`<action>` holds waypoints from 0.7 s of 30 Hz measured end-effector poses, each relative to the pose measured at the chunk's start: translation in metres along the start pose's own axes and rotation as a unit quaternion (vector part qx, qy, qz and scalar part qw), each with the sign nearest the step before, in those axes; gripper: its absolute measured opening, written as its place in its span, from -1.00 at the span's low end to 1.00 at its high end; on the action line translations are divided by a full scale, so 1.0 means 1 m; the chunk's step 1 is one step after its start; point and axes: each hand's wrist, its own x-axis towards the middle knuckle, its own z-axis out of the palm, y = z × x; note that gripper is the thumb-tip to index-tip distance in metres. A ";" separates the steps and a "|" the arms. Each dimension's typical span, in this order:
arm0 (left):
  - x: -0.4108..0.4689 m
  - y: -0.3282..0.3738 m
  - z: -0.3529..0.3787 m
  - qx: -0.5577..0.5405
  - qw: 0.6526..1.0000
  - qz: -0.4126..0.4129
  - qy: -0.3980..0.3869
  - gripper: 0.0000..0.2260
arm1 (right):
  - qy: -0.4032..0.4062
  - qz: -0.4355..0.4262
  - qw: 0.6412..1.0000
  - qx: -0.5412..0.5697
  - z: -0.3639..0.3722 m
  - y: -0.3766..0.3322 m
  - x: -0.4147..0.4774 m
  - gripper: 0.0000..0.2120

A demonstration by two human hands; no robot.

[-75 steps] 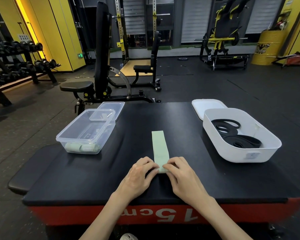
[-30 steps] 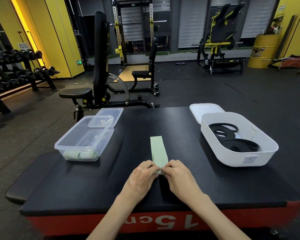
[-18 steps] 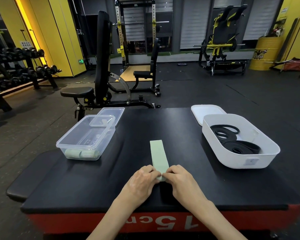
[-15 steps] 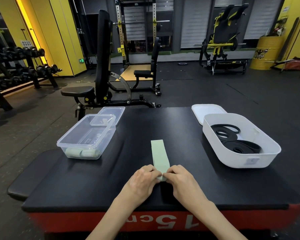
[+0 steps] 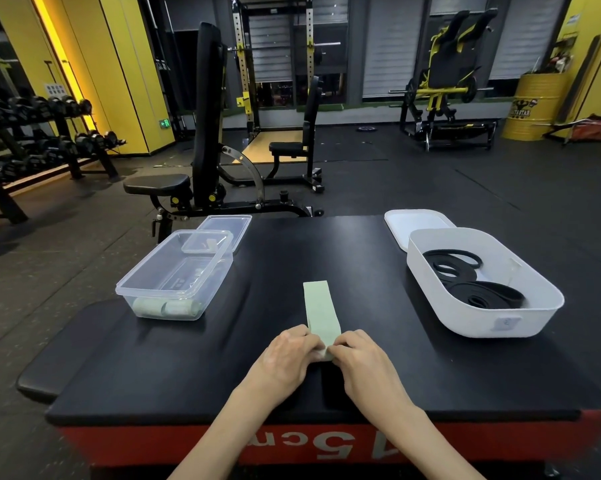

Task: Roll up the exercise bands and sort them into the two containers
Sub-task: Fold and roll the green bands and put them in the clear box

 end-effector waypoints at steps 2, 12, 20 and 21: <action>-0.001 -0.001 0.000 0.002 1.000 0.010 0.011 -0.83 | -0.006 0.011 1.000 0.003 0.000 0.001 0.003 -0.76; -0.006 0.003 0.002 -0.003 0.996 0.055 0.065 -0.97 | -0.023 0.031 0.999 0.001 0.005 0.006 0.006 -0.73; 0.000 -0.005 0.005 -0.040 0.997 0.042 0.057 -0.89 | 0.009 0.000 1.000 0.013 0.000 0.002 0.002 -0.76; 0.001 -0.006 0.005 -0.040 0.997 0.038 0.054 -0.88 | 0.011 -0.001 1.000 0.015 -0.001 0.003 0.003 -0.76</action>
